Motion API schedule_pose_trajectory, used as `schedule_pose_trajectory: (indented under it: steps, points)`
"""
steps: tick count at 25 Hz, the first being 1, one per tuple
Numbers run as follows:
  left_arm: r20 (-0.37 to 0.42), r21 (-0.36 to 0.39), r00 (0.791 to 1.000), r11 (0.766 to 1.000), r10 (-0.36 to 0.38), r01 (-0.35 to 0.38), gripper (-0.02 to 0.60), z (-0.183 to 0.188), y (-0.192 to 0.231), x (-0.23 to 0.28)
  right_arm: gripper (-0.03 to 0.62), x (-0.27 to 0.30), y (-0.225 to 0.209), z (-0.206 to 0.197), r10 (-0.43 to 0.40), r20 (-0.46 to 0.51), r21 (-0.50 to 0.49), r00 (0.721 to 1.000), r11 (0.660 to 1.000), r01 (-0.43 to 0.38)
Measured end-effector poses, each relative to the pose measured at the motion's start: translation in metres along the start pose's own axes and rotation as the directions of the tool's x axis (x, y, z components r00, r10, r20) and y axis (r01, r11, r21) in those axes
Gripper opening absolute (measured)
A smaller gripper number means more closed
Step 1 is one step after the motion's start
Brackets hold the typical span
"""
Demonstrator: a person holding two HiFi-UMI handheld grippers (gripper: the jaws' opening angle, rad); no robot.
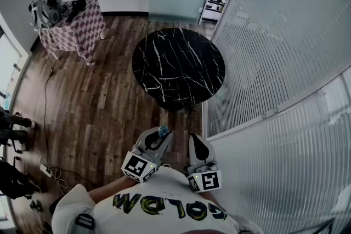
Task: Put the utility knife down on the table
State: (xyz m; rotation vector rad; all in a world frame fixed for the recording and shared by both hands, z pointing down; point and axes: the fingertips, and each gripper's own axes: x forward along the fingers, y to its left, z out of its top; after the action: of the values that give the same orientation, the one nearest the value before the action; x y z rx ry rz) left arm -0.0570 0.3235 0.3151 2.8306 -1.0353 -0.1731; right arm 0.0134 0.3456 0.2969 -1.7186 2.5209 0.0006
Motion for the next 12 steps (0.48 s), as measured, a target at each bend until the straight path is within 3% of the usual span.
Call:
schedule_pose_trajectory:
  steps: [4, 8, 12]
  points:
    - [-0.035, 0.022, 0.999, 1.000, -0.009, 0.010, 0.075, -0.012, -0.010, 0.010, 0.002, -0.009, -0.020, 0.004, -0.024, 0.031, 0.036, 0.999, 0.999, 0.023]
    - [-0.022, 0.007, 1.000, 1.000, -0.008, 0.008, 0.075, -0.011, -0.028, 0.026, 0.002, -0.020, -0.042, 0.004, -0.034, 0.035, 0.044, 0.999, 0.999, 0.032]
    - [-0.071, -0.008, 0.997, 1.000, -0.004, 0.003, 0.075, -0.021, -0.044, 0.036, 0.002, -0.034, -0.060, -0.001, -0.039, 0.033, 0.044, 0.999, 0.998, 0.037]
